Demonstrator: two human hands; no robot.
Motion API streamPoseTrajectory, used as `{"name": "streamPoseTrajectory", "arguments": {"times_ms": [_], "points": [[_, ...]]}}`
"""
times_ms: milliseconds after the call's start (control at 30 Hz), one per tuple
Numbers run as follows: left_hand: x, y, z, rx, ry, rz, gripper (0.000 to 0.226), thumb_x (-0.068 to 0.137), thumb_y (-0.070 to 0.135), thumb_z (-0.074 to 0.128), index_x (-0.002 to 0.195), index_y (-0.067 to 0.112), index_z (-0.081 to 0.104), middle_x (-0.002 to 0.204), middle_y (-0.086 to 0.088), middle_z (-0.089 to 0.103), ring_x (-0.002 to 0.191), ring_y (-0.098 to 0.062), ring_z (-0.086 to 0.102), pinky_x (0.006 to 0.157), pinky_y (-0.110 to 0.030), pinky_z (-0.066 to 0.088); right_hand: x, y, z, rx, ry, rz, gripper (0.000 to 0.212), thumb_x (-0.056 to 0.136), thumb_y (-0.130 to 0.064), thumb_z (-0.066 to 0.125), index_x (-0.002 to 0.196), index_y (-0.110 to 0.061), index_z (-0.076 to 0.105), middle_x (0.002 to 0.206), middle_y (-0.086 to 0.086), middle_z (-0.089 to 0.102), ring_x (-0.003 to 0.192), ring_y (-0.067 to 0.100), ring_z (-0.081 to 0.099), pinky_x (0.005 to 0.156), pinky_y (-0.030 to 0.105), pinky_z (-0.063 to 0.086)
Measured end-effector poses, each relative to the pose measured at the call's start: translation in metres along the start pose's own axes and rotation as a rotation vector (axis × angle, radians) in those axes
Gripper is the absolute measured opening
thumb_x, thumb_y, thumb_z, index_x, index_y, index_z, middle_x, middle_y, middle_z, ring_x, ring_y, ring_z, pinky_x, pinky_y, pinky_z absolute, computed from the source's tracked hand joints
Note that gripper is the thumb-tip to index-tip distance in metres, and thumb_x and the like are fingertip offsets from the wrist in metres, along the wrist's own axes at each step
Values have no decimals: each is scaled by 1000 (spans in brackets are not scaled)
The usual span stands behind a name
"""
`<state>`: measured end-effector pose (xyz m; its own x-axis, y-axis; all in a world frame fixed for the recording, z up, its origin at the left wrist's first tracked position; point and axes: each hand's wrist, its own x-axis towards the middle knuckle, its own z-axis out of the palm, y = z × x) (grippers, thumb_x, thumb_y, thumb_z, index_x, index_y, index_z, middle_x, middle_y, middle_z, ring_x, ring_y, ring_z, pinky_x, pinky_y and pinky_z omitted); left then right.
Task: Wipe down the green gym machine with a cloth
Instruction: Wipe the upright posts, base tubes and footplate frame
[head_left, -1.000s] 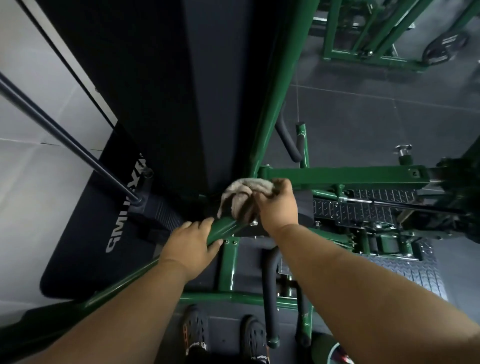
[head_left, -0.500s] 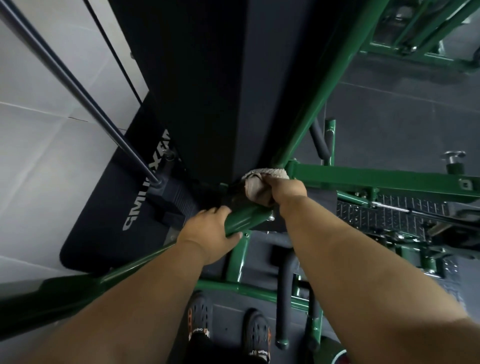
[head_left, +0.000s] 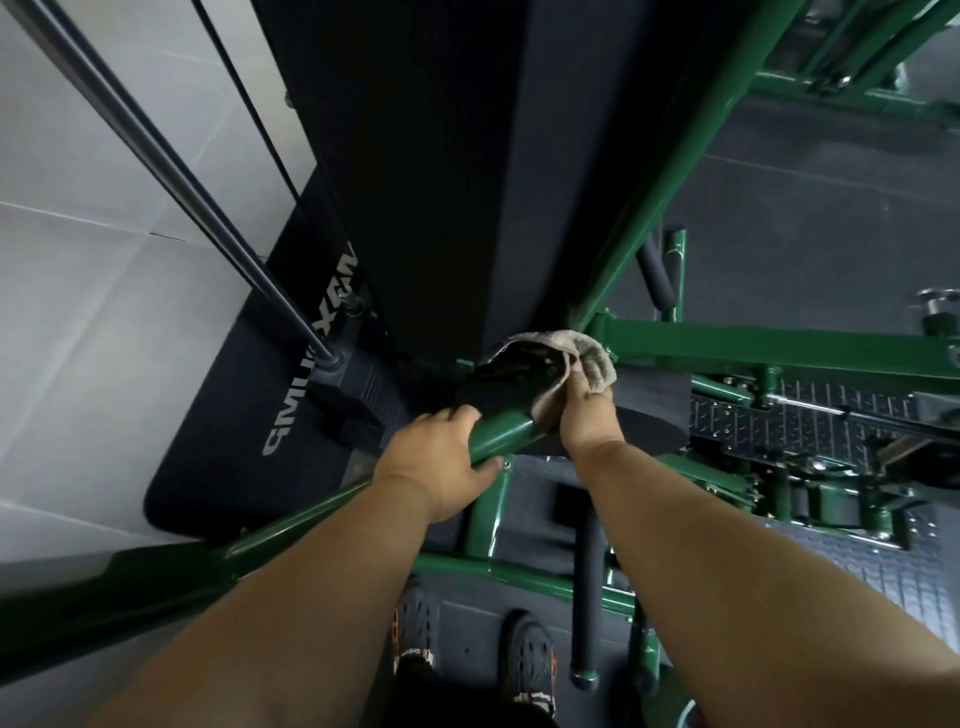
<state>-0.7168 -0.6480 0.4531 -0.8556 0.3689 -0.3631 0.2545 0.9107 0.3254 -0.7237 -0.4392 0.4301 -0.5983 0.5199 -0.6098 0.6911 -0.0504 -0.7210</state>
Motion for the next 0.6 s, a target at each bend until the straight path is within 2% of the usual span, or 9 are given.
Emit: {"name": "streamPoseTrajectory", "arguments": {"times_ms": [67, 100, 167, 200, 233, 300, 467, 533, 600], "points": [[0, 0, 0, 2, 2, 3, 63, 90, 71, 53, 140, 34, 45, 124, 6, 61, 112, -20, 57, 85, -37, 49, -9, 2, 4, 157, -8, -39, 54, 110, -44, 45, 160, -26, 32, 140, -8, 51, 139, 14, 46, 109, 24, 30], [0, 0, 0, 5, 4, 4, 64, 91, 71, 52, 141, 34, 45, 125, 6, 61, 113, -21, 57, 86, -38, 49, -13, 4, 5, 187, -15, -59, 50, 111, -35, 46, 159, -26, 34, 138, -11, 51, 137, 12, 47, 108, 22, 31], [0, 0, 1, 14, 7, 5, 65, 90, 71, 52, 143, 33, 44, 126, 5, 61, 113, -22, 58, 86, -38, 50, -22, 13, 3, 156, -38, -83, 42, 110, -27, 49, 152, -20, 43, 133, -3, 58, 128, 19, 56, 106, 30, 41], [0, -1, 2, 22, 8, 7, 66, 90, 72, 52, 143, 33, 44, 126, 5, 61, 113, -22, 58, 86, -38, 51, -29, 16, 1, 97, -49, -99, 39, 109, -25, 51, 147, -15, 47, 129, 4, 61, 119, 22, 60, 100, 34, 46], [0, 0, 2, 28, 9, 8, 66, 90, 72, 51, 142, 33, 44, 126, 5, 61, 113, -22, 58, 86, -39, 51, -33, 17, -2, 69, -61, -106, 37, 108, -24, 52, 143, -11, 50, 127, 10, 63, 110, 23, 62, 92, 35, 48], [-1, 0, 2, 31, 8, 5, 66, 89, 74, 50, 142, 34, 44, 126, 7, 61, 113, -21, 58, 87, -39, 53, -34, 11, -6, 86, -87, -85, 33, 108, -25, 52, 138, -11, 56, 125, 10, 66, 104, 20, 62, 85, 31, 47], [0, -2, 4, 35, 24, 15, 65, 89, 75, 48, 141, 35, 43, 122, 10, 61, 110, -18, 58, 88, -40, 55, -11, -30, -10, 385, -1, 24, 36, 107, -43, 48, 117, -17, 70, 115, 6, 74, 102, 22, 69, 87, 36, 52], [1, -2, 4, 41, 31, 18, 65, 90, 74, 48, 142, 35, 43, 122, 9, 61, 109, -18, 58, 87, -39, 55, -8, -28, -8, 422, -67, 104, 34, 106, -43, 48, 112, -18, 71, 109, 8, 75, 98, 23, 69, 84, 36, 54], [1, -2, 5, 46, 38, 22, 66, 91, 75, 48, 143, 34, 43, 125, 9, 61, 111, -18, 58, 87, -38, 54, -9, -23, -3, 245, -62, 132, 35, 107, -37, 42, 116, -16, 69, 112, 11, 73, 99, 27, 67, 88, 38, 55]]}}
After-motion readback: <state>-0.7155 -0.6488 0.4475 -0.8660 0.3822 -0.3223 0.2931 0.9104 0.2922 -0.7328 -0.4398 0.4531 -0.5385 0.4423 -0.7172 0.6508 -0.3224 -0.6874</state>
